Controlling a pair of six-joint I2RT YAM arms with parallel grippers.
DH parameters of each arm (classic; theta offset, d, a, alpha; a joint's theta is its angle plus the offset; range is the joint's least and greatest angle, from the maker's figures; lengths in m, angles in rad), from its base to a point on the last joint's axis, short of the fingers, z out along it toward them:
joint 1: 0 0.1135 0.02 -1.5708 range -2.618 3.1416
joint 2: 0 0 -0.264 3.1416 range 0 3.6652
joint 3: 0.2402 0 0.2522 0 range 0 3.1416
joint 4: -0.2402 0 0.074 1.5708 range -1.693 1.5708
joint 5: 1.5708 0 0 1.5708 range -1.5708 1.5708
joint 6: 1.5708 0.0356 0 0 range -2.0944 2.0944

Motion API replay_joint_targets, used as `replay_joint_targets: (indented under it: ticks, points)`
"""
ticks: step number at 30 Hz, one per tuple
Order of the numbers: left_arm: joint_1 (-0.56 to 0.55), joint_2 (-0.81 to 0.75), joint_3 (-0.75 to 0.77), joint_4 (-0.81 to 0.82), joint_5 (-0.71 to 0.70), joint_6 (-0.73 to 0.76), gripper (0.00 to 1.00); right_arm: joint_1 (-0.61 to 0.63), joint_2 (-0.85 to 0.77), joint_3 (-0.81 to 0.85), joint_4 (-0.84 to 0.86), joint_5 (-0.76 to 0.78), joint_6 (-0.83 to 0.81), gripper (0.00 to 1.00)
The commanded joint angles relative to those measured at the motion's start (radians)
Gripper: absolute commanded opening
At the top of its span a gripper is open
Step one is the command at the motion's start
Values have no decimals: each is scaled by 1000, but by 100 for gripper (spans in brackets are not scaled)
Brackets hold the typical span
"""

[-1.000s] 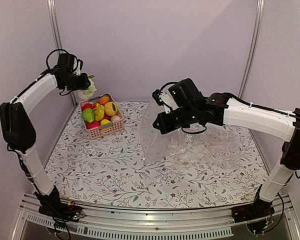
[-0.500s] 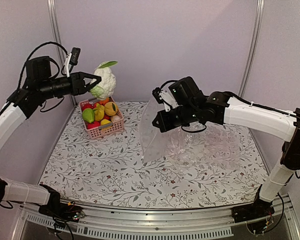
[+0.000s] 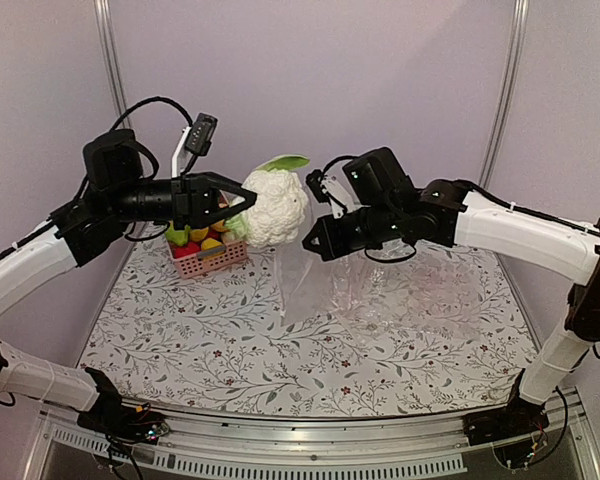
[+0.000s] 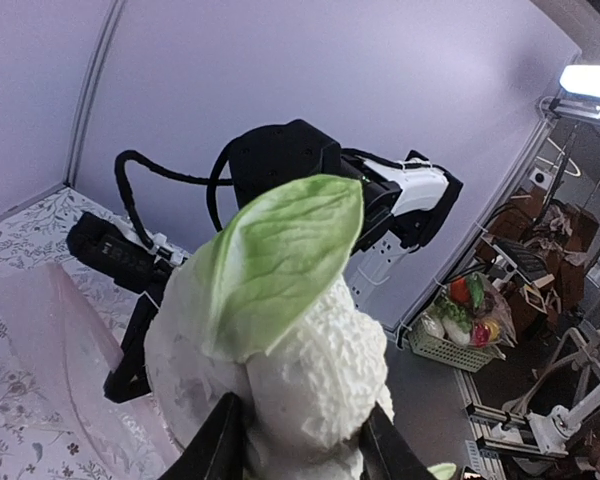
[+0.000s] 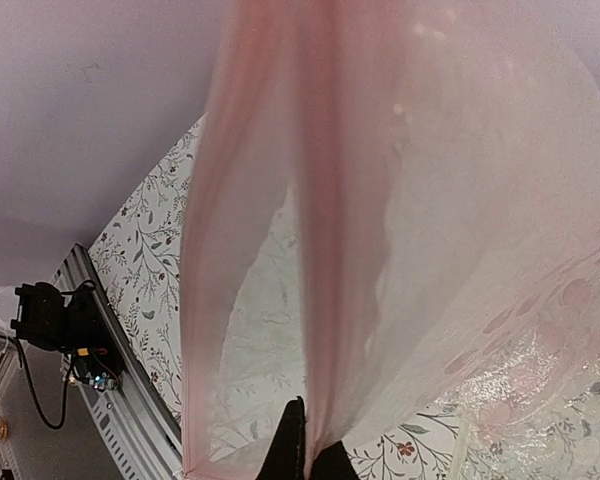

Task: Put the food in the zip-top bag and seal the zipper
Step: Place the fake vegetable in the zipper food storage bag.

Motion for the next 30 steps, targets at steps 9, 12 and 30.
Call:
replay_joint_targets:
  ticks: [9, 12, 30]
  points:
    - [-48, 127, -34, 140, 33, -11, 0, -13, -104, -8, 55, -95, 34, 0]
    - [-47, 141, -34, 111, 15, 16, 0, -14, -113, -12, 56, -99, 27, 0]
    - [-43, 145, 11, -264, -410, 198, 0, -17, -124, -13, 74, -159, 15, 0]
